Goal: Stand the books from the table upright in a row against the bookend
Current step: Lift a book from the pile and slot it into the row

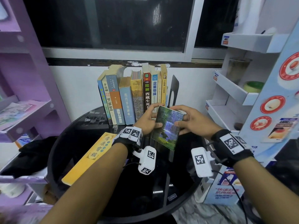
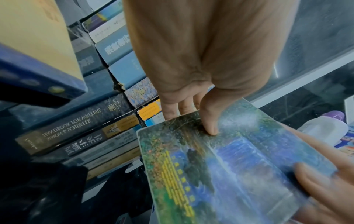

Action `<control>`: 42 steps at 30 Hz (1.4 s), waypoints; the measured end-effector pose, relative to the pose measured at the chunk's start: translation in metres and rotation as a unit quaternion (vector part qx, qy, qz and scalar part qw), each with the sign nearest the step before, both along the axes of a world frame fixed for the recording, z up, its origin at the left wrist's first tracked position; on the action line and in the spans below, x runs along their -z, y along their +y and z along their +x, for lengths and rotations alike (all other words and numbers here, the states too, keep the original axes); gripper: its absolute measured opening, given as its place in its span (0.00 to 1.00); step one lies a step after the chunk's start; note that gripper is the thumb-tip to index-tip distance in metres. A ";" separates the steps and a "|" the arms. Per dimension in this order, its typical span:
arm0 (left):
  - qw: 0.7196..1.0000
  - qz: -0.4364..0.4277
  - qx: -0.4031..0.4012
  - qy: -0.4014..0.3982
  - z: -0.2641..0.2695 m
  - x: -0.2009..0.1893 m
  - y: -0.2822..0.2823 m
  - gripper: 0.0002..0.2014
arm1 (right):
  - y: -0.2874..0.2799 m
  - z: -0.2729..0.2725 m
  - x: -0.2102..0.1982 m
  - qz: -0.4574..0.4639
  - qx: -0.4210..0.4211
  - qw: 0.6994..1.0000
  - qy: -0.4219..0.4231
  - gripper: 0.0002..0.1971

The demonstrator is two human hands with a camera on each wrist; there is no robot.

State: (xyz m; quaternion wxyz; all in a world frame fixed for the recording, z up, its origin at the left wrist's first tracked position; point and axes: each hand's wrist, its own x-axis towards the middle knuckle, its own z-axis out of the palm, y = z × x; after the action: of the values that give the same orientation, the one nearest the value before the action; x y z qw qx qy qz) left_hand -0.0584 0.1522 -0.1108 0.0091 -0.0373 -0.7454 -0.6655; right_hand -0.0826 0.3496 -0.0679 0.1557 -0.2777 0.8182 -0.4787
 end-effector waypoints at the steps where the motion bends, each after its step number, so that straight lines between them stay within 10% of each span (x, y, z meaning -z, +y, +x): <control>1: 1.000 0.004 -0.004 0.004 -0.001 -0.001 0.000 0.34 | -0.001 0.000 -0.001 0.009 -0.002 1.000 0.009 0.26; 10: 0.967 -0.213 -0.080 0.110 -0.019 -0.018 0.008 0.31 | 0.000 -0.001 0.002 0.071 0.098 0.977 0.177 0.25; 17: 0.843 -0.412 -0.171 0.300 -0.037 -0.063 -0.002 0.28 | 0.004 -0.009 0.004 0.086 0.178 0.955 0.223 0.25; 26: 0.672 -0.664 -0.100 0.314 -0.071 -0.100 -0.004 0.29 | -0.015 -0.036 0.012 0.110 0.220 0.944 0.219 0.25; 42: 0.591 -0.742 -0.055 0.312 -0.112 -0.098 -0.019 0.16 | -0.052 -0.077 0.027 0.057 0.223 0.950 0.209 0.24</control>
State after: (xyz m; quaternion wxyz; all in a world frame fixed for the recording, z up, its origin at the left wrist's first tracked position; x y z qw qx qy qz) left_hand -0.1699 0.1328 -0.0131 0.2475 -0.1955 -0.9332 0.1720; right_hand -0.1595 0.2978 -0.0948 -0.1142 -0.1727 0.8994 -0.3851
